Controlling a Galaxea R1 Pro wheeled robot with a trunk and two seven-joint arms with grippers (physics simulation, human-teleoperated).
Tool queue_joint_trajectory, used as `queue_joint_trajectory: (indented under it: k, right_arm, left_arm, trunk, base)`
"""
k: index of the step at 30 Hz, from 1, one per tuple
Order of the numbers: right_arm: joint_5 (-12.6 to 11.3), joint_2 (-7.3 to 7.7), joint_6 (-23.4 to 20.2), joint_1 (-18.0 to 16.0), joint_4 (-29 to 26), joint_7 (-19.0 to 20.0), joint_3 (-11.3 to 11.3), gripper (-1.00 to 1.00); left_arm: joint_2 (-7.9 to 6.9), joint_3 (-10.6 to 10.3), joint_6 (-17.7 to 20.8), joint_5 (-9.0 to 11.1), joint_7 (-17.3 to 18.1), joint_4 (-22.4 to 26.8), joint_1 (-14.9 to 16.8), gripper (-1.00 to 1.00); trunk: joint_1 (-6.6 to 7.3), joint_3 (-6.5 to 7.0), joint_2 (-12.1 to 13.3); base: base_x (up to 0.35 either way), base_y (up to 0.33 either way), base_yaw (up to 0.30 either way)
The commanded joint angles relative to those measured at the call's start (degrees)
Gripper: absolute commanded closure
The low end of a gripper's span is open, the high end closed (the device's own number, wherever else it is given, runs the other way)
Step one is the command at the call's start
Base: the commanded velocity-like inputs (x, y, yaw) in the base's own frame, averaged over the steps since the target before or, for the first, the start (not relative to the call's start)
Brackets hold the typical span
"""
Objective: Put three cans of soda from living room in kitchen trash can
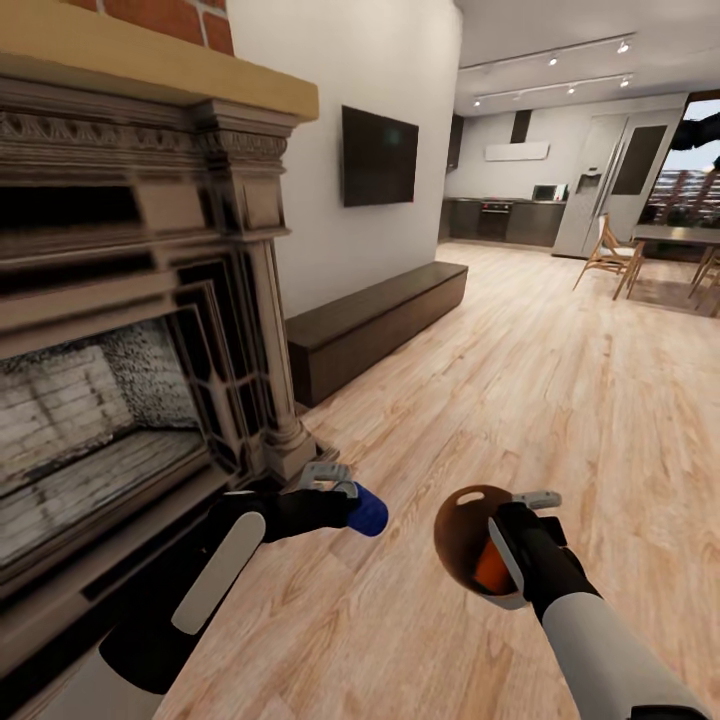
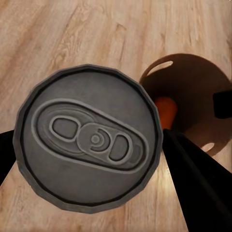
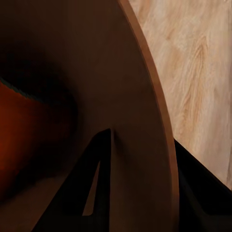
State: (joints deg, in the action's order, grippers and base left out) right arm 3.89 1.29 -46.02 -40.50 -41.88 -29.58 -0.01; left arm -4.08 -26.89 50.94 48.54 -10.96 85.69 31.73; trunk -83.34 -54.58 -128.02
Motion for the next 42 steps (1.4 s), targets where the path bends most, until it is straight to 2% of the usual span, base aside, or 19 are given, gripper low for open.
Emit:
queue_joint_trajectory:
  k: [1,7,11,16,23,28,34,42]
  right_arm:
    - [0.89,-0.11,-0.23,-0.01,-0.02,0.15,0.02,1.0]
    - [0.79,-1.36,-0.23,-0.01,0.31,0.14,0.55,1.0]
    - [0.76,-2.27,-0.22,-0.01,0.98,0.12,2.84,1.0]
    - [0.81,-3.84,-0.21,-0.01,1.57,0.09,3.64,1.0]
    - [0.86,-6.66,-0.21,-0.01,2.71,0.06,4.3,1.0]
    - [0.73,-7.86,-0.21,-0.01,3.42,0.05,6.62,1.0]
    - [0.55,-8.51,-0.22,-0.01,3.47,0.1,7.17,1.0]
    - [0.49,-9.16,-0.29,-0.01,3.28,0.34,7.3,1.0]
  left_arm:
    - [0.01,0.0,-0.04,0.02,0.06,0.0,-0.01,1.0]
    - [0.14,-0.23,-0.42,0.17,0.04,-0.08,-0.01,1.0]
    - [0.25,-0.33,-0.6,0.21,0.07,-0.09,-0.13,1.0]
    - [0.47,-0.41,-0.68,0.21,0.01,-0.1,-0.17,1.0]
    - [2.65,-0.51,-1.66,-0.29,-0.02,-1.04,-0.18,1.0]
    - [4.33,-0.59,-4.08,-0.69,-0.1,-3.52,-0.18,1.0]
    - [5.27,-0.68,-7.44,-0.93,-0.25,-8.06,-0.18,1.0]
    - [6.62,-3.1,-12.02,-1.1,-0.55,-14.86,-0.18,1.0]
  trunk:
    - [0.23,0.19,0.42]
    - [0.23,0.19,0.42]
    - [0.23,0.19,0.42]
    - [0.23,0.19,0.42]
    - [0.23,0.19,0.42]
    - [0.23,0.19,0.42]
    - [0.23,0.19,0.42]
    - [0.23,0.19,0.42]
  base:
    - [0.0,0.0,0.0]
    - [0.0,0.0,0.0]
    - [0.0,0.0,0.0]
    - [0.0,0.0,0.0]
    - [0.0,0.0,0.0]
    - [0.0,0.0,0.0]
    - [0.0,0.0,0.0]
    - [0.0,0.0,0.0]
